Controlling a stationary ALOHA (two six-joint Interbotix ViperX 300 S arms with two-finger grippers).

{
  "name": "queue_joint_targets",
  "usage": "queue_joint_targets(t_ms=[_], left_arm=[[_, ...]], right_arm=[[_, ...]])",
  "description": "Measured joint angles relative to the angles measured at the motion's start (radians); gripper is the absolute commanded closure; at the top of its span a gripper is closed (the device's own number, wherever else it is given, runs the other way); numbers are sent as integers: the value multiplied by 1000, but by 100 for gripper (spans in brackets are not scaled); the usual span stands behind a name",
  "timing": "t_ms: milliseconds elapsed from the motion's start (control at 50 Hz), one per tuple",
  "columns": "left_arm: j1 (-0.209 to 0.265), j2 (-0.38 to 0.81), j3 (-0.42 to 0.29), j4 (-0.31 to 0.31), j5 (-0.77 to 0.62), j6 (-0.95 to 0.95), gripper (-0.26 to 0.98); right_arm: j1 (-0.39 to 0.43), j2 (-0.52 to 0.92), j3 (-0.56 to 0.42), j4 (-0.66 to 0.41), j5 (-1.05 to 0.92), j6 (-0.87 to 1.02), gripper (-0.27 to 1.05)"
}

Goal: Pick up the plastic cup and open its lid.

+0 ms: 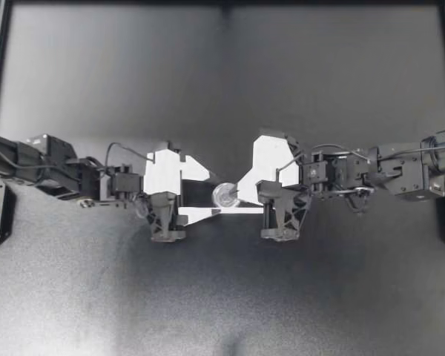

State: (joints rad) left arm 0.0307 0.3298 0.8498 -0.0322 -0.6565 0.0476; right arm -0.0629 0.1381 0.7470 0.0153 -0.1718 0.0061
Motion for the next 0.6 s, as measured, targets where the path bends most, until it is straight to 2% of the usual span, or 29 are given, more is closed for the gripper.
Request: queue_joint_targets(t_ms=[600], left_arm=[[-2, 32, -32, 0, 0, 0, 11]], right_arm=[[0, 46, -6, 0, 34, 5, 97]])
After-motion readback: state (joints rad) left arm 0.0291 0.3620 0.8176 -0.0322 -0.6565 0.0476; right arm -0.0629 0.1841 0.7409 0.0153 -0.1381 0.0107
